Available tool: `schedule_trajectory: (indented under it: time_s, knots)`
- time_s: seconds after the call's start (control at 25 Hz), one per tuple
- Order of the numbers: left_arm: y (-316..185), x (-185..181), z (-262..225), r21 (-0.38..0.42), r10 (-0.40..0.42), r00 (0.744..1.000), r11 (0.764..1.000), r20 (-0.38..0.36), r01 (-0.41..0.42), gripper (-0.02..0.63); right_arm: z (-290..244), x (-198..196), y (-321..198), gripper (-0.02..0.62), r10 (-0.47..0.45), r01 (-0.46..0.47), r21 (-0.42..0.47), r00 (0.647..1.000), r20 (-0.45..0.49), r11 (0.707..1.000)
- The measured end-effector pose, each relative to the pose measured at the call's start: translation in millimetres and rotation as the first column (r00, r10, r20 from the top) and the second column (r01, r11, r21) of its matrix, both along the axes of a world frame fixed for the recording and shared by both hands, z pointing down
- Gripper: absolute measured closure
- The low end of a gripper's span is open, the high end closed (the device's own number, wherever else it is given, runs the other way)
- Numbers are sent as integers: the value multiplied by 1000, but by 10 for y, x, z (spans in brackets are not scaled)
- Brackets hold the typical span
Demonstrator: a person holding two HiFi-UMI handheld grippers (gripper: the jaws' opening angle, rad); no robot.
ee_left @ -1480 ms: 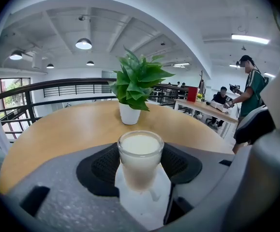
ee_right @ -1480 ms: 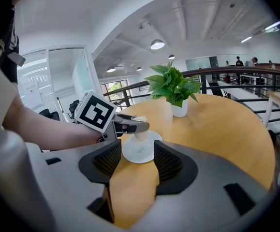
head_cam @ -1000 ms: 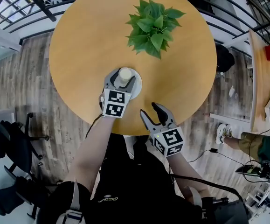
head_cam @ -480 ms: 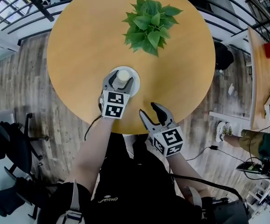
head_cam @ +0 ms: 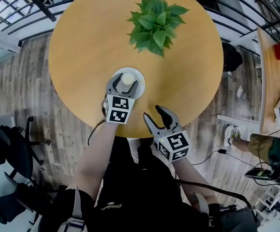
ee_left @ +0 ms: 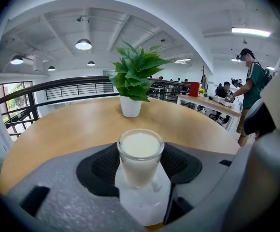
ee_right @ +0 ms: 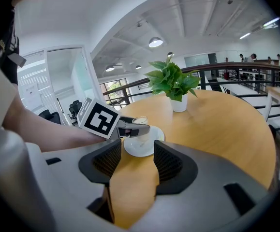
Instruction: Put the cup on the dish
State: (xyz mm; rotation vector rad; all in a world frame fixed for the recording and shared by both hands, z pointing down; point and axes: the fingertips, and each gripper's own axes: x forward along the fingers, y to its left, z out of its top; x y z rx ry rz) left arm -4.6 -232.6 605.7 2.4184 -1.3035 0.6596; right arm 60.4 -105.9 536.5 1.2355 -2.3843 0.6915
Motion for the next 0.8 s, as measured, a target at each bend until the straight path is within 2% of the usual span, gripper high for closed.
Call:
schedule_trajectory:
  time_s: [0.8]
  knots:
    - [61, -13, 23, 27, 2, 1000, 1000, 27, -2, 341, -14, -36, 51, 383, -4, 4, 3, 1000, 0, 1000]
